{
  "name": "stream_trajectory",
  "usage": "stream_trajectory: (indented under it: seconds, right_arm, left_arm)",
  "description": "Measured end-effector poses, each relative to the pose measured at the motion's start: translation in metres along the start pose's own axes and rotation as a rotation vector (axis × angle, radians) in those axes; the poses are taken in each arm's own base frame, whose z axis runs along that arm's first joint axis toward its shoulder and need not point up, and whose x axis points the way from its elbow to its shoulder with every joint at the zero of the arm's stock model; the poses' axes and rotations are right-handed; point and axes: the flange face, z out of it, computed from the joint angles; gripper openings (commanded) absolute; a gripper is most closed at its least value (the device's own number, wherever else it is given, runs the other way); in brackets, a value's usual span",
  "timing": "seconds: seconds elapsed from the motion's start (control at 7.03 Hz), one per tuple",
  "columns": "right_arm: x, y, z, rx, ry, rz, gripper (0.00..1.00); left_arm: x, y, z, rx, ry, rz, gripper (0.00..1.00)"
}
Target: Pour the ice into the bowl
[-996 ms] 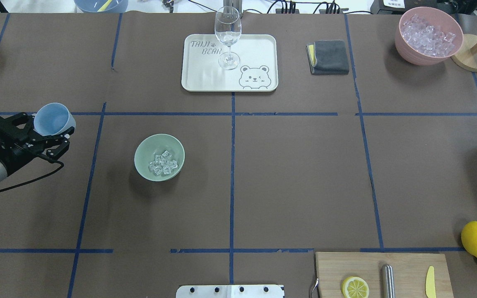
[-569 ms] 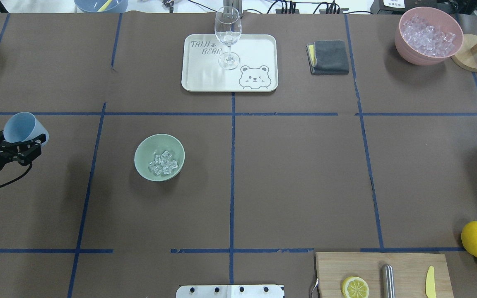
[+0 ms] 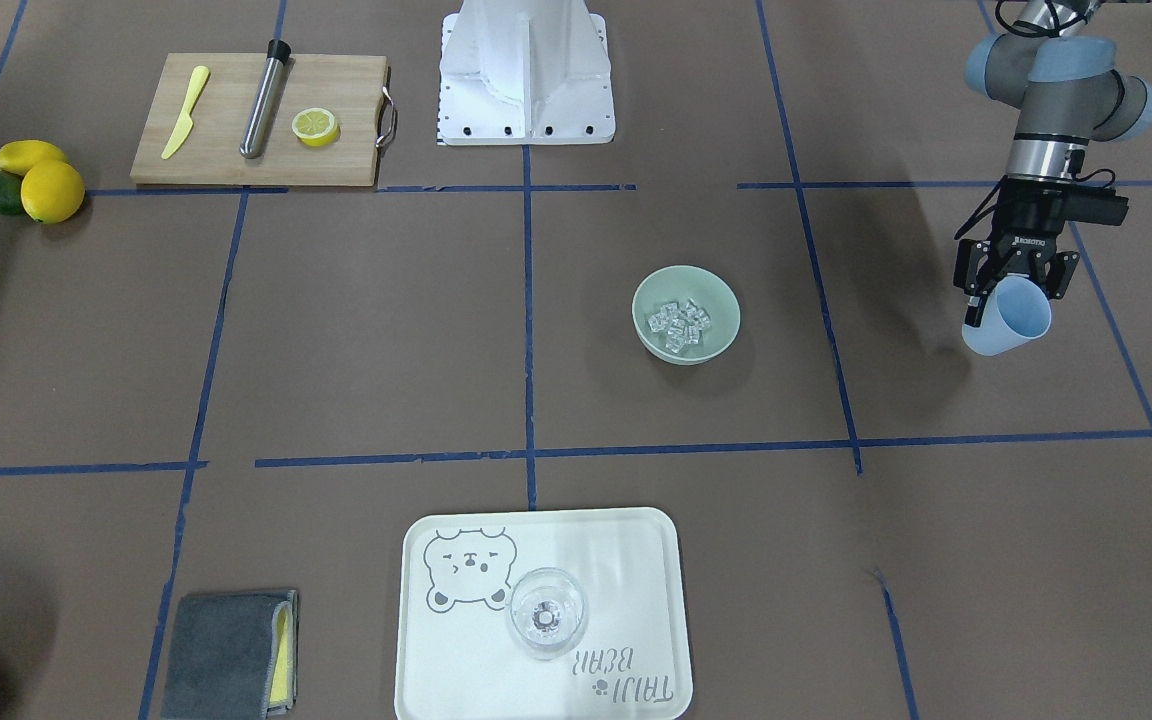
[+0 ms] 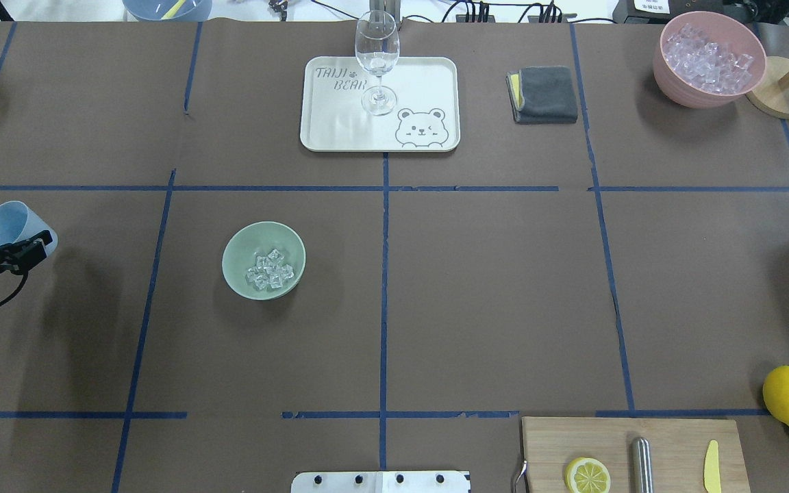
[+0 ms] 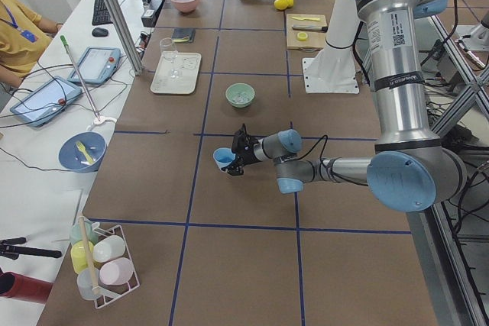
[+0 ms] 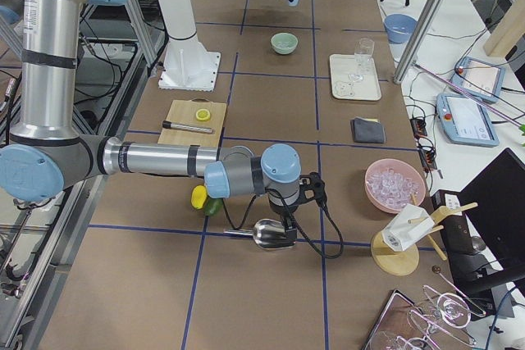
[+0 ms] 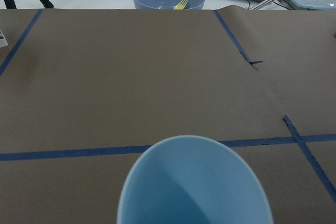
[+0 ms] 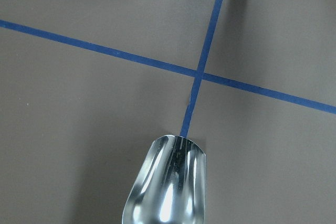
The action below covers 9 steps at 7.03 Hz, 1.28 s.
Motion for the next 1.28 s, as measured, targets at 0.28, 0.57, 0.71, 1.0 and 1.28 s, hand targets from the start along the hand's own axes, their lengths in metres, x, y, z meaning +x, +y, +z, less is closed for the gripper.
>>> stream_trajectory:
  seconds: [0.28, 0.57, 0.71, 1.0, 1.28]
  right_arm:
    - [0.0, -0.001, 0.0, 0.001, 0.0, -0.001, 1.0]
    - [0.0, -0.001, -0.001, 0.002, 0.0, -0.002, 1.0]
    - [-0.001, -0.001, -0.001, 0.002, 0.0, -0.002, 1.0]
    - [0.0, -0.001, 0.0, 0.001, 0.0, -0.001, 1.0]
    - [0.0, -0.001, 0.0, 0.001, 0.0, -0.001, 1.0]
  left_arm:
    - [-0.006, 0.004, 0.002, -0.005, -0.013, -0.014, 0.19]
    - [-0.01, 0.009, 0.004, -0.012, -0.024, -0.01, 0.43]
    - [-0.011, 0.012, 0.005, -0.019, -0.027, -0.005, 0.59]
    - [-0.012, 0.015, 0.006, -0.025, -0.03, 0.003, 1.0]
    - [-0.012, 0.015, 0.006, -0.024, -0.03, 0.004, 1.0]
